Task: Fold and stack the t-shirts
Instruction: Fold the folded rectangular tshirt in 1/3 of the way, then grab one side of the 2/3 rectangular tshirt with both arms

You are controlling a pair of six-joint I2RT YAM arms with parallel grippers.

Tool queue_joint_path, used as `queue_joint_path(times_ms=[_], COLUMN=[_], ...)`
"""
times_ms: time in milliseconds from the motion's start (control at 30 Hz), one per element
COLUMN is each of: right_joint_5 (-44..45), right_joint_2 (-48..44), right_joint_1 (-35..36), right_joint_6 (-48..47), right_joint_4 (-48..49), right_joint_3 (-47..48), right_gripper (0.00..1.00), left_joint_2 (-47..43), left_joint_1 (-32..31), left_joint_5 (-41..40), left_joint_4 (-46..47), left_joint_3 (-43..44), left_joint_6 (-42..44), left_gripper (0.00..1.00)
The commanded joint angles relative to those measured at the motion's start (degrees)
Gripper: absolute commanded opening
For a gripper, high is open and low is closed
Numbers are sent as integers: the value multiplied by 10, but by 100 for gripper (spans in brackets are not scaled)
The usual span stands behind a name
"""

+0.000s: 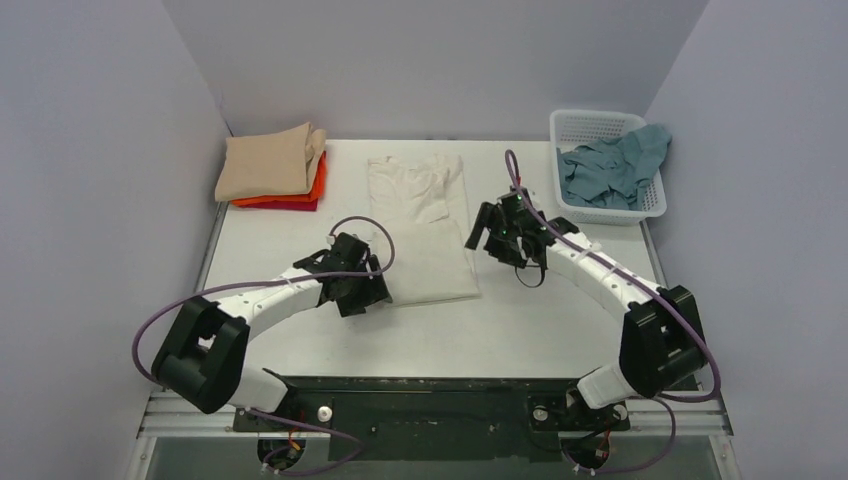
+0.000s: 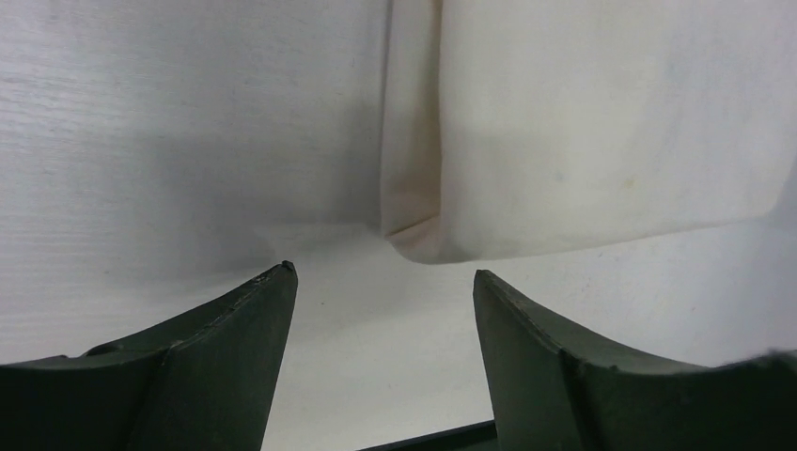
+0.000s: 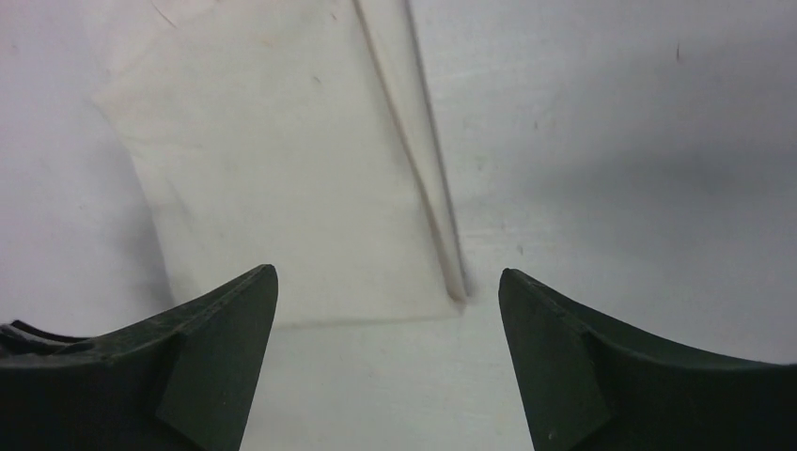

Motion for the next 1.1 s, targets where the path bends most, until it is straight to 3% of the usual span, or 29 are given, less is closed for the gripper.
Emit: queue_joint_path(times_ms=[0,267,500,567,600,667,700,767,1067], right_joint_5=[-57,-90,-111,-110,-110,-109,-107,-104,-130], right_joint_2=[-40,-28,23,34,36,41,41,37,-30], right_joint_1=[0,5,22,28,28,28,28,28,50], right_joint_6=[53,63,75,78,79,85,85,78,57], right_joint_4=[32,56,96,98,100,109,111,106,57], right_joint_3=[-122,-187,-193,-190,-192,-197,-199,-196,-211], right_gripper=[80,60,48,43,36,18,6,0,0], left_joint_2=[46,85,121,134,137,142,140,129,-27], left_joint_1=[-21,-33,-38,-37,-37,-37,-38,-38,-68], left_joint_5=[1,-11,-18,-29,-31,-36,-37,-42,-79], left_joint_4=[15,16,29,30,32,43,56,72,104], left_joint_3=[41,27,41,49,51,50,46,30,-71], left_joint_6=[-5,-19,-22,-20,-19,-14,-12,-6,16], left_gripper=[76,56,37,27,13,0,0,0,0])
